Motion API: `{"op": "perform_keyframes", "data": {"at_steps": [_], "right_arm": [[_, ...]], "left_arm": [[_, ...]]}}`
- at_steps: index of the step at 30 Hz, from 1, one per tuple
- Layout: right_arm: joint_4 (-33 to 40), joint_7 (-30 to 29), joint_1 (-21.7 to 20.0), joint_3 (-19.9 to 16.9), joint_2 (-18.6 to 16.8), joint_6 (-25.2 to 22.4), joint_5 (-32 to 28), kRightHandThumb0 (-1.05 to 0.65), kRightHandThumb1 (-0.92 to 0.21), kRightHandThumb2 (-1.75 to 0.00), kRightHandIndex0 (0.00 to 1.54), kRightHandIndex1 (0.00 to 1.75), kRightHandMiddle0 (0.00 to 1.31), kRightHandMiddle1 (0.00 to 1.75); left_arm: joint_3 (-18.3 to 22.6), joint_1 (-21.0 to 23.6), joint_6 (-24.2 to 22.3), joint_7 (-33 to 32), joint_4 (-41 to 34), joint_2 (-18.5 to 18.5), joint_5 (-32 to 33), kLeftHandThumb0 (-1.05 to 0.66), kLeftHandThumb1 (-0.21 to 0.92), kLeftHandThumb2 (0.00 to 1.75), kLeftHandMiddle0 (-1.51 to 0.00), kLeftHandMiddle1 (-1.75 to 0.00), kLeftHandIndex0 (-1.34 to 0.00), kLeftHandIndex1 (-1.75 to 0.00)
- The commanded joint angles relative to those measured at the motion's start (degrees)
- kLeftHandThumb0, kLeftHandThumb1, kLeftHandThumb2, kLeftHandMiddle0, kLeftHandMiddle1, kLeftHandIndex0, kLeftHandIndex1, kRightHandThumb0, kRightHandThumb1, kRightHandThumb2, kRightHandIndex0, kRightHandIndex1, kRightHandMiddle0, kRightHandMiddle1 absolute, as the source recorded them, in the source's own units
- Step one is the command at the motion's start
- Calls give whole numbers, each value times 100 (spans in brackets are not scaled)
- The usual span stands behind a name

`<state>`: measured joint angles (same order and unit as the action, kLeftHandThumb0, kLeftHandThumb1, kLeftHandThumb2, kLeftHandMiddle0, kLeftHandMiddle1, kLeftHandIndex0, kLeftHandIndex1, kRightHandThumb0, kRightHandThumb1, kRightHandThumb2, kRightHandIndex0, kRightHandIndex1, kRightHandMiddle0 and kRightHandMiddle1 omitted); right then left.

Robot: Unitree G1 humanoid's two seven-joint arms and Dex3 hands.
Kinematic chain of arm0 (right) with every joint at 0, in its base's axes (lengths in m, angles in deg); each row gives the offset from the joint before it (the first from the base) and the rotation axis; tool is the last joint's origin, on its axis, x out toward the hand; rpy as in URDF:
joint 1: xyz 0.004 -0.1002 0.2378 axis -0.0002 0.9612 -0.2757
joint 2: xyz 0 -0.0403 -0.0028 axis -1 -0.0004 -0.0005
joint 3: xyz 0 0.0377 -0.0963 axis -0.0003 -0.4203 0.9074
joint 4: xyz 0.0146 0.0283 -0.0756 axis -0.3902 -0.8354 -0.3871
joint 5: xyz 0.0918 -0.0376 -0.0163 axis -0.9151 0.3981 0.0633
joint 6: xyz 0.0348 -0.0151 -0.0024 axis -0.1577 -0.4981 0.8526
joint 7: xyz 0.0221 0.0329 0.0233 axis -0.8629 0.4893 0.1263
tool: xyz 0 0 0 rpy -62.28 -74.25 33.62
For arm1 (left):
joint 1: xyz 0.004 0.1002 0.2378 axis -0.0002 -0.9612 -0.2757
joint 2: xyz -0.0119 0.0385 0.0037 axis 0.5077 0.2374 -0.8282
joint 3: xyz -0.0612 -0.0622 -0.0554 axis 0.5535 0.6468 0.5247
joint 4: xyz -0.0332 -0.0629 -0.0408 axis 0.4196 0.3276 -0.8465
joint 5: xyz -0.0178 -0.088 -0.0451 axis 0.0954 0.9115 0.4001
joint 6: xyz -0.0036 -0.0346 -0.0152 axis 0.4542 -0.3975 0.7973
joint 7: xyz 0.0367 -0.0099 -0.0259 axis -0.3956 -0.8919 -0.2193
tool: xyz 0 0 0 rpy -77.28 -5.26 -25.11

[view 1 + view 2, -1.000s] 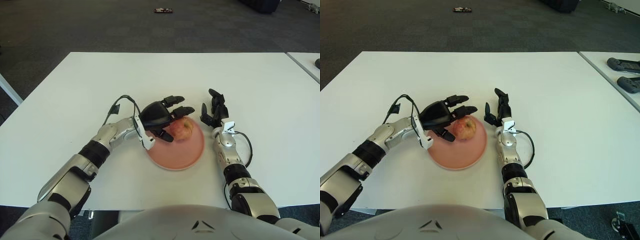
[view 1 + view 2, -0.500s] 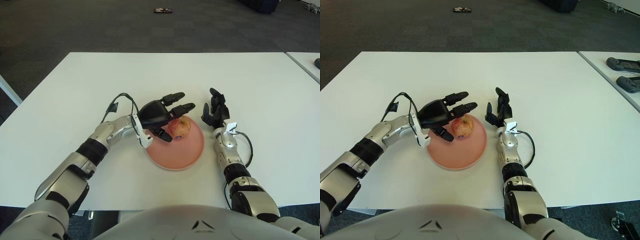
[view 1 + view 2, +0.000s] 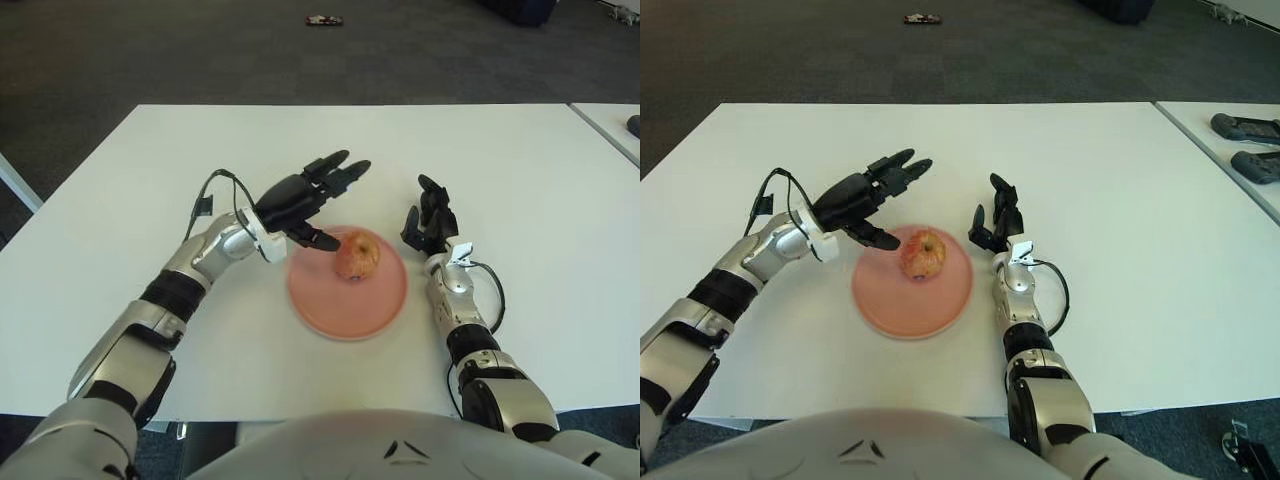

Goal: Put the apple into the plate.

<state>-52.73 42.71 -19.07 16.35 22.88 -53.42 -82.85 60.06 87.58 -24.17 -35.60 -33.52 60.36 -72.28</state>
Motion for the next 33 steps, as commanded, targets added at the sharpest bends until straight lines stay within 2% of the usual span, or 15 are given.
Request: {"op": "perform_keyframes", "data": {"at_steps": [1, 3, 6, 10, 11, 13, 15, 16, 20, 23, 28, 33], "right_arm": [[-38, -130, 276, -1, -32, -622, -9, -7, -45, -130, 31, 1, 0, 67], [-16, -120, 290, 7, -26, -647, -4, -9, -45, -128, 31, 1, 0, 69], [18, -118, 309, 18, -25, -671, 7, -10, -43, -126, 32, 1, 0, 71], [67, -130, 327, 36, -28, -733, 23, -12, -42, -124, 32, 1, 0, 72], [88, -136, 334, 41, -28, -755, 24, -13, -41, -123, 33, 2, 0, 72], [148, -150, 360, 54, -30, -800, 27, -14, -41, -122, 33, 2, 0, 73], [208, -170, 387, 68, -32, -840, 37, -15, -41, -120, 34, 2, 0, 73], [231, -179, 397, 74, -33, -856, 40, -16, -41, -120, 34, 2, 0, 73], [332, -204, 446, 87, -45, -905, 42, -18, -41, -117, 34, 2, 0, 73], [411, -220, 493, 94, -53, -924, 38, -15, -41, -119, 34, 2, 0, 75], [505, -214, 547, 112, -67, -928, 25, -9, -39, -124, 34, 1, 0, 77], [591, -193, 599, 147, -53, -978, 33, -8, -38, -127, 34, 1, 0, 79]], "left_arm": [[867, 302, -230, 1197, 707, -306, 2397, -99, 92, 76, 0, 0, 0, 0], [1131, 590, -101, 1149, 1193, -504, 2580, -98, 92, 84, 0, 0, 0, 0], [1548, 650, -18, 907, 1605, -663, 2829, -100, 92, 96, 0, 0, 0, 0], [1881, 421, -351, 127, 1311, -1075, 2799, -103, 92, 109, 0, 0, 0, 0], [1951, 387, -351, 101, 1300, -1125, 2793, -104, 92, 112, 0, 0, 0, 0], [2067, 13, -321, 57, 1096, -1215, 2792, -104, 92, 116, 0, 0, 0, 0], [2186, -361, -593, -168, 798, -1305, 2708, -105, 92, 119, 0, 0, 0, 0], [2244, -412, -766, -288, 740, -1332, 2641, -105, 92, 120, 0, 0, 0, 0], [2404, -467, -1537, -651, 426, -1415, 2428, -105, 92, 122, 0, 0, -1, -1], [2625, -424, -1962, -1008, 725, -1489, 2377, -105, 92, 124, 0, 0, -2, -1], [2960, -283, -2153, -1398, 1467, -1527, 2382, -105, 92, 126, 0, 0, -2, -2], [3068, -431, -2053, -1618, 1695, -1651, 2291, -104, 92, 127, 0, 0, -2, -3]]}}
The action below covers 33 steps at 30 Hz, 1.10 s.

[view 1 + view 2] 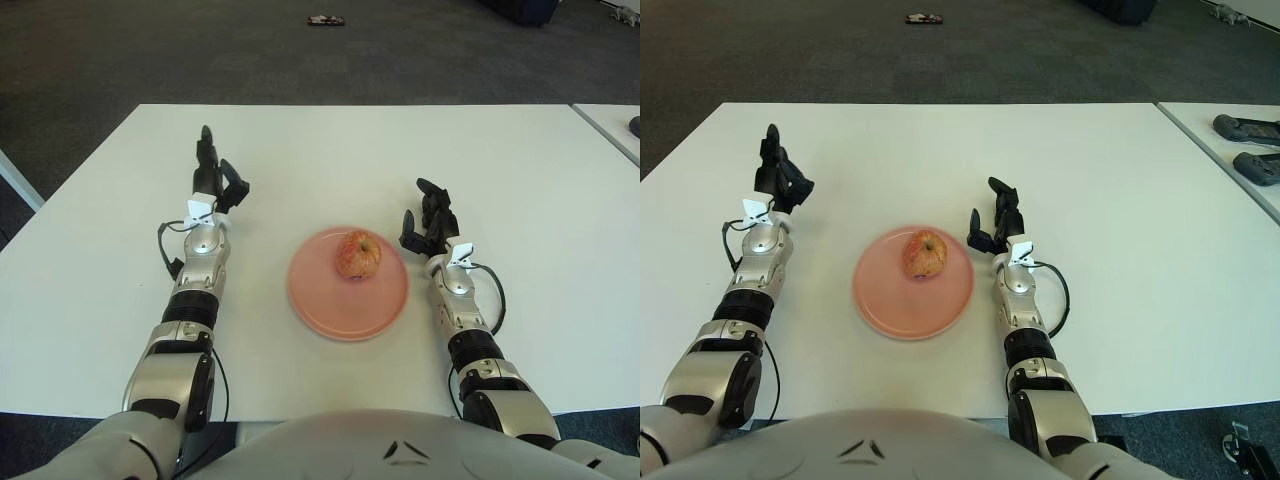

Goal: Put the apple into the plate.

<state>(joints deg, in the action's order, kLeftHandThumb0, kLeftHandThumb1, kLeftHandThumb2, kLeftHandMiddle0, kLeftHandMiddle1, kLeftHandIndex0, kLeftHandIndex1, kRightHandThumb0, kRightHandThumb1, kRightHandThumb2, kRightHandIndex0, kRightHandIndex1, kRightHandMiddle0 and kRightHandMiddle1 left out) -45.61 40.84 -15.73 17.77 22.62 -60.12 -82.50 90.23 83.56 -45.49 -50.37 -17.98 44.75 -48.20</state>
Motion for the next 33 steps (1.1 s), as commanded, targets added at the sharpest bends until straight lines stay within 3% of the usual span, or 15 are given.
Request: {"op": "perform_keyframes", "data": {"at_steps": [1, 7, 13, 26, 33], "right_arm": [[-111, -14, 270, 13, -21, -323, 8, -9, -38, -127, 34, 2, 0, 79], [-75, -69, 286, 49, 5, -406, 68, -17, -38, -121, 36, 2, 0, 79], [-25, -100, 313, 69, 9, -435, 100, -22, -38, -118, 36, 2, 0, 78], [55, -46, 365, 100, -3, -428, 81, -20, -41, -117, 35, 1, 0, 75], [72, -49, 375, 98, -30, -439, 50, -16, -41, -119, 35, 1, 0, 76]], "left_arm": [[51, -59, 140, -174, 191, -110, -154, -104, 92, 127, 0, 0, -2, -3], [42, -237, 561, -258, 403, -300, -260, -103, 92, 125, 0, 0, -2, -5], [49, -424, 665, -332, 294, -418, -365, -104, 92, 122, 0, 0, 0, -7], [55, -738, -82, -55, -93, -406, -351, -103, 92, 124, 0, 0, 0, -12], [18, -808, -263, 117, -85, -349, -387, -100, 92, 123, 0, 0, 0, -19]]}}
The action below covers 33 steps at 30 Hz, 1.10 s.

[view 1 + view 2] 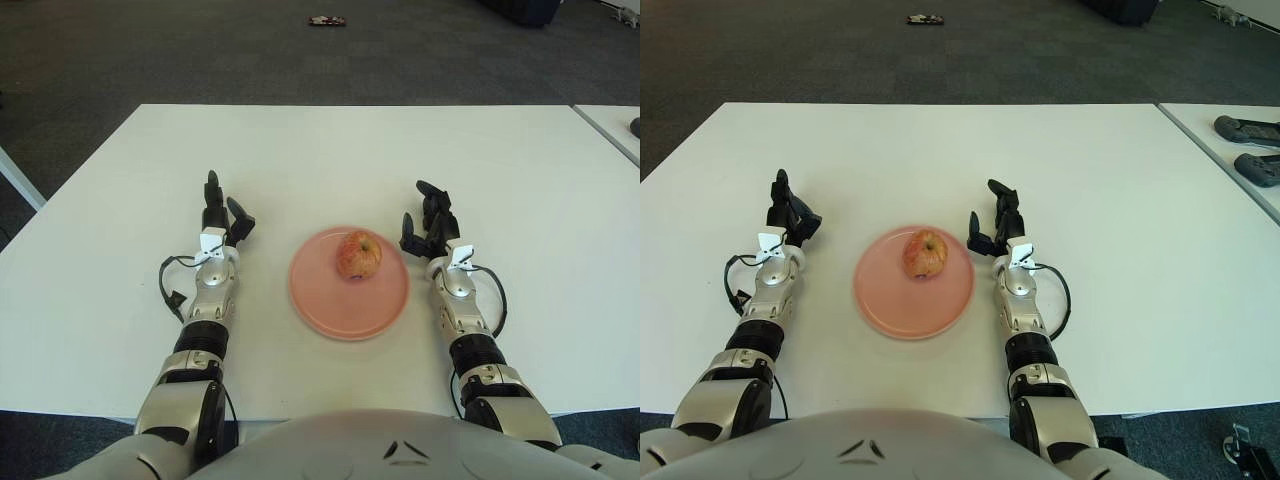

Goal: Put the apple into the plate.

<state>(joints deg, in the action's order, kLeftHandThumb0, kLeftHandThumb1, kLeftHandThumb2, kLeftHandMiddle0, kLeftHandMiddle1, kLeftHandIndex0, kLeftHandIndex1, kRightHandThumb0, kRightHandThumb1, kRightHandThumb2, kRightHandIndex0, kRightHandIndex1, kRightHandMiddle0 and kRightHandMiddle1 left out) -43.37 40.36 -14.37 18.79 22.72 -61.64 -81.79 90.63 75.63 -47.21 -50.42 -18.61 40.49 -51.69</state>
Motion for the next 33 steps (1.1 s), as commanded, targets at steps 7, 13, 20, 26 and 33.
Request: {"op": "perform_keyframes", "data": {"at_steps": [7, 13, 20, 26, 33], "right_arm": [[-138, -2, 248, 4, -64, -287, -31, -15, -39, -122, 34, 0, 0, 75], [-145, 3, 239, -7, -98, -259, -52, -13, -40, -123, 33, 0, 0, 75], [-156, -40, 220, -4, -112, -269, -26, -14, -39, -124, 33, 0, 0, 76], [-149, -39, 203, -13, -117, -296, -39, -17, -38, -122, 33, 0, 0, 75], [-150, -18, 204, -12, -118, -264, -44, -16, -41, -121, 34, 0, 0, 75]], "left_arm": [[-93, -71, -123, 445, 86, 96, -22, -99, 92, 119, 0, 0, 0, -20], [-286, -213, -65, 714, 2, 107, -139, -99, 92, 118, -1, 0, 0, -20], [-392, -237, -15, 895, 64, 164, -217, -98, 92, 116, -1, 0, 0, -21], [-447, -238, -38, 942, 92, 170, -255, -97, 92, 112, 0, 0, 0, -18], [-448, -252, -35, 919, 75, 148, -260, -95, 92, 110, 0, 0, 0, -15]]}}
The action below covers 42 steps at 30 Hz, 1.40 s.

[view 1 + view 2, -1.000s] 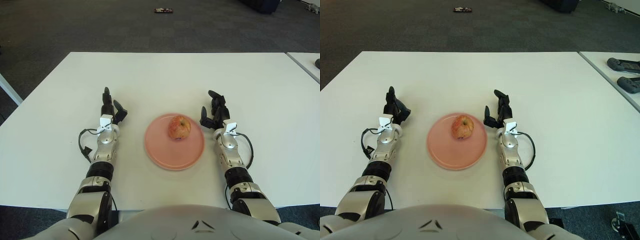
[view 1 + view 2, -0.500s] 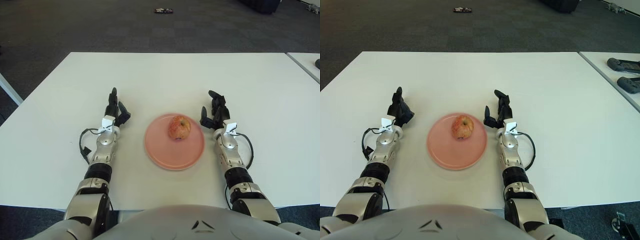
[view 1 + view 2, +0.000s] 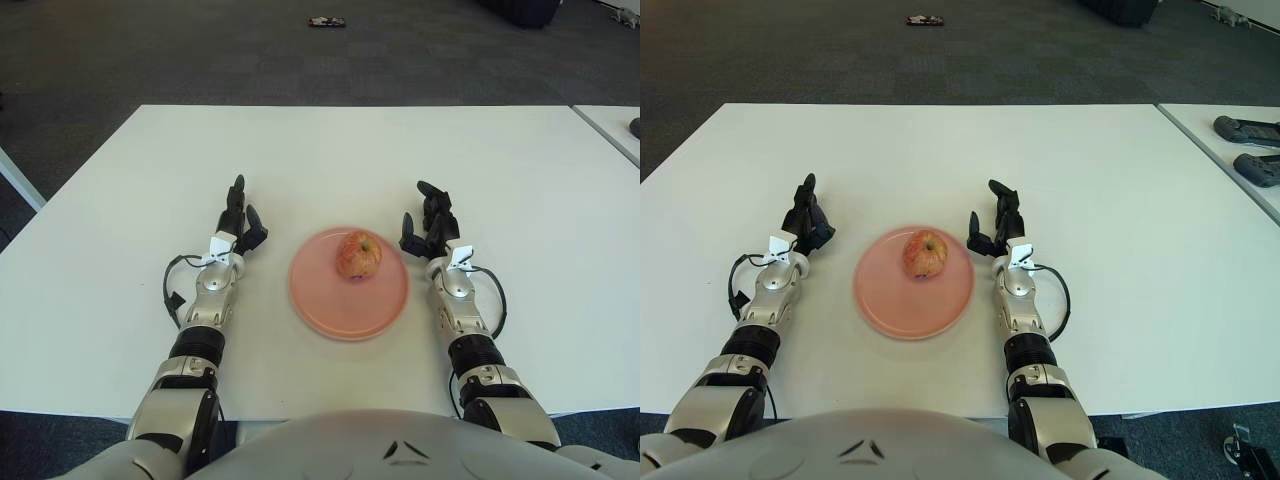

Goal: Put the apple into the plate.

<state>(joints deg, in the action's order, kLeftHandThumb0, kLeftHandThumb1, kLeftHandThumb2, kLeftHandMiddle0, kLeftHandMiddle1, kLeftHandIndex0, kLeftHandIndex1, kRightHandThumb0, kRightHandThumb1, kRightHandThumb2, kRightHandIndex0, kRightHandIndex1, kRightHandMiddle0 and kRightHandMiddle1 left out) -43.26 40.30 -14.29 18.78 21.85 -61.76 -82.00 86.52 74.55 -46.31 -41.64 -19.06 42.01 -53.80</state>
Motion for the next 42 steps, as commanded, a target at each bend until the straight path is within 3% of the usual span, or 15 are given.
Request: {"op": "perform_keyframes", "data": {"at_steps": [1, 12, 24, 29, 37, 42], "right_arm": [[-156, -9, 198, -8, -32, -250, -23, -16, -41, -121, 34, 0, 0, 75], [-214, -62, 148, -6, -32, -232, 13, -22, -43, -115, 32, 0, 0, 73], [-342, 13, 104, 70, 58, -8, 95, -39, -56, -113, 16, 0, 0, 38], [-759, 230, 31, 276, 300, 825, 370, -46, -59, -116, 4, 0, 0, 24], [-1145, 614, -114, 262, 389, 1136, 234, -48, -56, -122, 0, 0, 0, 13], [-1106, 685, -116, 244, 404, 1021, 205, -47, -55, -125, 0, 0, 0, 11]], "left_arm": [[-38, -155, -115, 29, 108, -11, -52, -95, 92, 110, 0, 0, 0, -15], [-62, -266, -54, -128, -74, -93, -143, -93, 92, 112, 0, 0, 0, -7], [-66, -340, -105, -196, -237, -144, -164, -94, 92, 112, 0, 0, 0, 0], [-59, -365, -131, -218, -252, -166, -156, -94, 92, 113, 0, 0, 0, 0], [-59, -348, -152, -254, -247, -188, -161, -94, 92, 114, 0, 0, -1, -1], [-74, -372, -176, -263, -339, -210, -162, -94, 92, 114, 0, 0, 0, -1]]}}
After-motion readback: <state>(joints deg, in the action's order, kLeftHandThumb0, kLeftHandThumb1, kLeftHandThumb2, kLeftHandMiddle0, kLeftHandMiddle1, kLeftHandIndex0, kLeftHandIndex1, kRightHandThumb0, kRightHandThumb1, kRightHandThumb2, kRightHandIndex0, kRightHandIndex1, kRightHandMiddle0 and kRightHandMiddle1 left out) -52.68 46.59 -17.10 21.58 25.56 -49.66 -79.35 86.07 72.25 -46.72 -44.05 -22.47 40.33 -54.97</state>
